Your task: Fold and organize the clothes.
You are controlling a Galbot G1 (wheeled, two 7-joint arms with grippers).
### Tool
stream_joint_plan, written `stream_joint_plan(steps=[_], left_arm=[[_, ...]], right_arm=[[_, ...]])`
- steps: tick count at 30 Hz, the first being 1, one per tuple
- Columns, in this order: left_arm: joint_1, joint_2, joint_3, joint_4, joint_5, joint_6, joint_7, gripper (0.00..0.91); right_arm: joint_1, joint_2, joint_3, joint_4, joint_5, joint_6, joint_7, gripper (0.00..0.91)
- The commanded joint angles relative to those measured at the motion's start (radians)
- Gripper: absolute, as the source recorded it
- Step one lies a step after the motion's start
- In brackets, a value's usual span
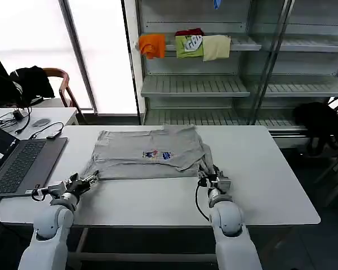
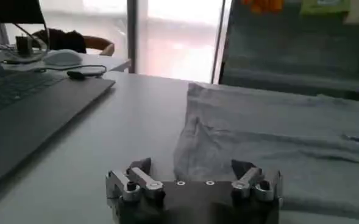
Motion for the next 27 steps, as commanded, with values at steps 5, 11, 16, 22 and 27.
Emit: stream_joint_plan(steps=[5,11,16,22,27], left_arm=[[0.005,0.000,0.003,0.021,0.006,0.014,0.002,0.020],[0.005,0.000,0.009,0.029,0.018,0.022,0.006,0.010],[0.015,0.006,0.009,0.029,0.024,0.030,0.009,0.010],[0.050,0.017,0.006,-0.008,0.025,0.035,0.033,0.000],[0.098,0.017,0.006,-0.059,0.037,0.032,0.058,0.000]], right_arm=[[-0.036,-0.015,-0.009,0.019,-0.001,-0.006,0.005,0.000],[-0.039,-0.013,-0.014,0.024,-0.004,-0.004,0.010,0.000],[-0.044,-0.014,-0.016,0.032,-0.007,-0.004,0.010,0.000],[-0.056,-0.019,-0.019,0.050,-0.008,-0.010,0.012,0.000],[-0.096,-0.033,-0.034,0.088,-0.007,-0.014,0.011,0.000]])
